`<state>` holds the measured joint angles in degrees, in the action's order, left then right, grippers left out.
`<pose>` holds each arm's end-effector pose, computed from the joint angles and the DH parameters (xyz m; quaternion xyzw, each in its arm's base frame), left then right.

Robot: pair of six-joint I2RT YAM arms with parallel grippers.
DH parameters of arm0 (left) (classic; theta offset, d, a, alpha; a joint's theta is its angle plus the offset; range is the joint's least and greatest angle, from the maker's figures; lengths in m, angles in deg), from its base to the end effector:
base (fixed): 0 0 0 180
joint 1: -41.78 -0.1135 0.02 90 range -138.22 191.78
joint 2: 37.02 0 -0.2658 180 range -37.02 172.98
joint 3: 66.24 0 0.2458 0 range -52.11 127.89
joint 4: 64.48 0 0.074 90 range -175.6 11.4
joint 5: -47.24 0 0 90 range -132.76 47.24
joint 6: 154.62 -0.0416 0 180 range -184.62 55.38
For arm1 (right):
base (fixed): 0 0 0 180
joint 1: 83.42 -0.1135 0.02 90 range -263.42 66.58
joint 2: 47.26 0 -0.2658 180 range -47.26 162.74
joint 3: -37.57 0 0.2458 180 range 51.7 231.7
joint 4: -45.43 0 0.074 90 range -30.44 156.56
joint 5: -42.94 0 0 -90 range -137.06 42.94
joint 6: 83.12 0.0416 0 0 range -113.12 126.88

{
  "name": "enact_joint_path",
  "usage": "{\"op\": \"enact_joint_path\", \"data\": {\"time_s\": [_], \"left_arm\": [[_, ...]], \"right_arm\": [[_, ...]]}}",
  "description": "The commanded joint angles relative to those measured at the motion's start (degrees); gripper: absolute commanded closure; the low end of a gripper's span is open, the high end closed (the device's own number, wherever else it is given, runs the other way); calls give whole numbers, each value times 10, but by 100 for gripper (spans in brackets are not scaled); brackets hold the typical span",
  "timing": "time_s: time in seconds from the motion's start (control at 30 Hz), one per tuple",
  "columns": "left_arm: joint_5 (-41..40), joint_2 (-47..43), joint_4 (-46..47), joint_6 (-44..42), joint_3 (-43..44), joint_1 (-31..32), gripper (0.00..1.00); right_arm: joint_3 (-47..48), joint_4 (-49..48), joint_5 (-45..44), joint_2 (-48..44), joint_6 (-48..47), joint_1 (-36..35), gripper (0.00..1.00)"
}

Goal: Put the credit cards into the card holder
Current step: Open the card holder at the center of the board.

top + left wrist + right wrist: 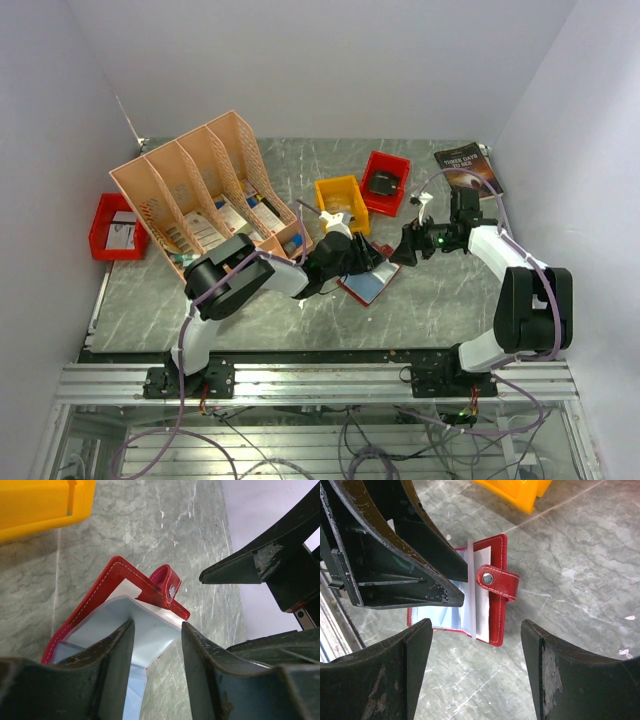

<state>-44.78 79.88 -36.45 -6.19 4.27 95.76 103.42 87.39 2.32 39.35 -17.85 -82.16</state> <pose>0.2479 -0.3384 0.1362 -0.0418 0.8097 -0.4783 0.3374 0.2811 0.0254 0.2019 -0.2760 0.8445 0.3474 0.3001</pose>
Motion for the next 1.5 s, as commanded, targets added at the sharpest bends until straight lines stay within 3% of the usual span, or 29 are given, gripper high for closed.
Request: {"op": "enact_joint_path", "data": {"time_s": [0.0,0.1,0.27,0.5,0.73,0.9,1.07,1.27,1.47], "left_arm": [[11,1,23,-8,-3,-9,49],[18,5,16,-10,4,-16,58],[26,13,-8,-20,21,-19,63],[42,31,-28,-30,35,-21,65],[60,56,-65,-53,68,-21,65],[69,65,-97,-74,88,-21,66],[93,69,-104,-91,89,-21,68],[128,54,-55,-112,50,-17,68],[142,43,-46,-127,34,-14,67]], "right_arm": [[-7,-27,-53,-13,9,-22,29],[-4,-28,-71,-3,10,-33,28],[3,-26,-95,25,14,-51,33],[14,-22,-118,55,28,-63,53],[19,-16,-143,75,36,-66,84],[28,7,-142,87,23,-67,95],[31,22,-123,68,3,-66,96],[14,19,-26,17,-26,-66,81],[41,63,-23,91,-39,-67,88]]}}
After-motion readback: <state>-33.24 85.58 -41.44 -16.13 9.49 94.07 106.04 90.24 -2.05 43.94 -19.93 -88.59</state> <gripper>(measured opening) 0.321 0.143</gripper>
